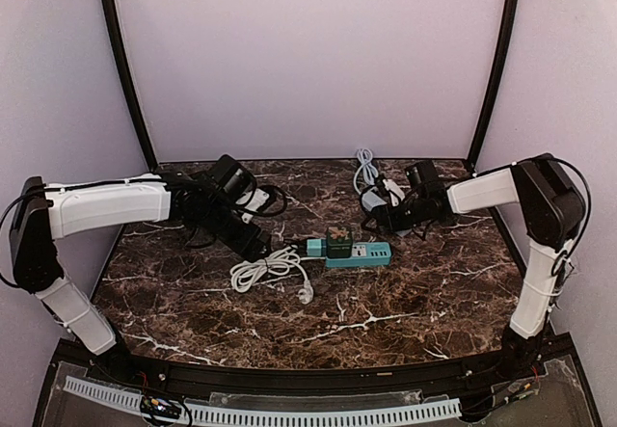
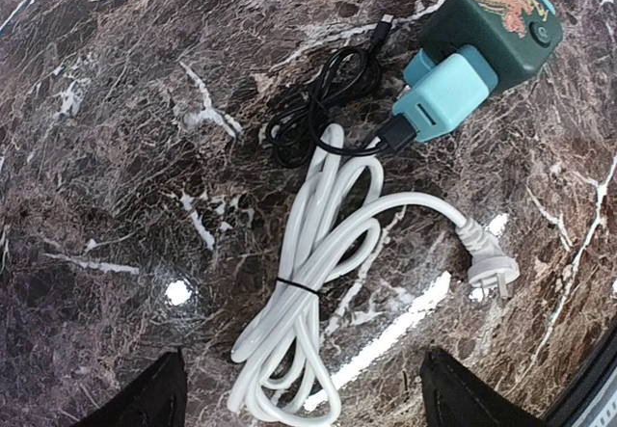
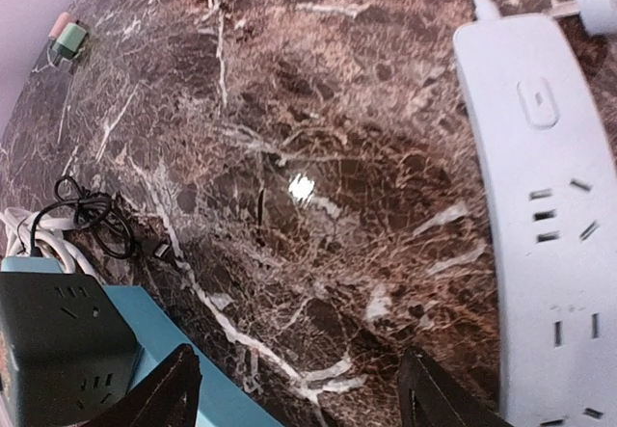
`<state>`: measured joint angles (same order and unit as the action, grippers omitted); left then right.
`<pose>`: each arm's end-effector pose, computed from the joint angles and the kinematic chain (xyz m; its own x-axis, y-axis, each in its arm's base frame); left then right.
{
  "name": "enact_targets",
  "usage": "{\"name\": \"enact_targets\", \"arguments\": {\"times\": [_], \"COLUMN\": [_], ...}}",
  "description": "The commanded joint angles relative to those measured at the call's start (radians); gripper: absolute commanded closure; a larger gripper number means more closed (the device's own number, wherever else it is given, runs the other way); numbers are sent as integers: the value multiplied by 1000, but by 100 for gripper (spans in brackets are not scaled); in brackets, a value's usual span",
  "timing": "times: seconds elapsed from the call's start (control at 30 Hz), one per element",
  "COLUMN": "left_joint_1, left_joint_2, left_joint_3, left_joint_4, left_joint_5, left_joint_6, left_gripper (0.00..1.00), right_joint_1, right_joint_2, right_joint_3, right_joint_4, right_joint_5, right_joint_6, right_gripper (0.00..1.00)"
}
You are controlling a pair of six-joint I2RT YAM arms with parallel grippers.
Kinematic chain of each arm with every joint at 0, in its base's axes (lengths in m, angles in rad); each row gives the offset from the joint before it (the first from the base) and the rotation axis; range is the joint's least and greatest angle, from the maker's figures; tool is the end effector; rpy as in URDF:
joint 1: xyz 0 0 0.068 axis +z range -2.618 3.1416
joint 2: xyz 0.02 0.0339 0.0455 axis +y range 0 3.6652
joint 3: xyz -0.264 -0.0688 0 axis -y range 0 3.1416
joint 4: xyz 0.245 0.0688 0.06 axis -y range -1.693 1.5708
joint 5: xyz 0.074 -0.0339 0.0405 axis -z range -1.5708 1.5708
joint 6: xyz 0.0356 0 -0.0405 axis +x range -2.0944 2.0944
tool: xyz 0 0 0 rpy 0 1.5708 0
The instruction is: Pull the plug off the socket
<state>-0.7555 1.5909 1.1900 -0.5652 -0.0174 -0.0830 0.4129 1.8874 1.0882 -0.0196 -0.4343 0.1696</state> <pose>0.2454 -0.2303 0.2469 -0.6530 0.5012 -0.5677 0.6264 0.7788 -0.0329 0.3500 0.1697 0.1530 -0.7652 -0.1681 -0.6214 -0.5054 0.7548 0.4182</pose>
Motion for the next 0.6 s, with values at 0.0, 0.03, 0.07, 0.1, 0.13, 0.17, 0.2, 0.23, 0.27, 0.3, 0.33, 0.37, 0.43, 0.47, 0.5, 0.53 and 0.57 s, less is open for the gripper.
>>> {"name": "enact_targets", "arguments": {"times": [0.0,0.03,0.07,0.1,0.13,0.17,0.2,0.23,0.27,0.3,0.33,0.37,0.43,0.47,0.5,0.53,0.57], "left_joint_1": [2,1,1,2,1,1,2,1,1,1,1,1,0,-1,-1,-1,-1], "left_joint_2": [-69,-73,-83,-88,-99,-105,-116,-120,-126,-128,-130,-128,-128,-128,-126,-123,-109], "left_joint_3": [-46,-56,-61,-69,-79,-84,-95,-100,-114,-123,-142,-150,-183,-211,-225,-249,-254], "left_joint_4": [79,100,108,125,134,157,180,191,219,236,269,282,342,394,424,475,492], "left_joint_5": [92,113,121,135,138,142,142,142,145,163,171,190,232,251,287,331,351], "left_joint_6": [-3,0,8,12,20,24,33,37,52,60,87,109,187,237,259,305,326], "left_gripper": [16,16,16,16,16,16,16,16,16,17,17,18,21,21,22,22,22], "right_joint_1": [33,41,51,62,74,86,95,102,108,112,118,122,135,140,142,142,142], "right_joint_2": [33,36,35,34,33,32,31,29,26,21,15,7,-11,-18,-26,-34,-43], "right_joint_3": [16,12,7,0,-7,-13,-19,-25,-33,-42,-51,-62,-79,-89,-100,-113,-124], "right_joint_4": [-56,-58,-57,-56,-54,-55,-54,-54,-52,-49,-44,-39,-35,-33,-30,-28,-25], "right_joint_5": [-49,-55,-60,-65,-68,-70,-71,-76,-81,-86,-88,-93,-100,-107,-116,-120,-121], "right_joint_6": [-1,1,3,4,7,9,11,14,20,26,30,31,29,26,24,22,19], "right_gripper": [34,37,39,42,44,45,46,47,47,47,47,48,49,49,50,50,50]}}
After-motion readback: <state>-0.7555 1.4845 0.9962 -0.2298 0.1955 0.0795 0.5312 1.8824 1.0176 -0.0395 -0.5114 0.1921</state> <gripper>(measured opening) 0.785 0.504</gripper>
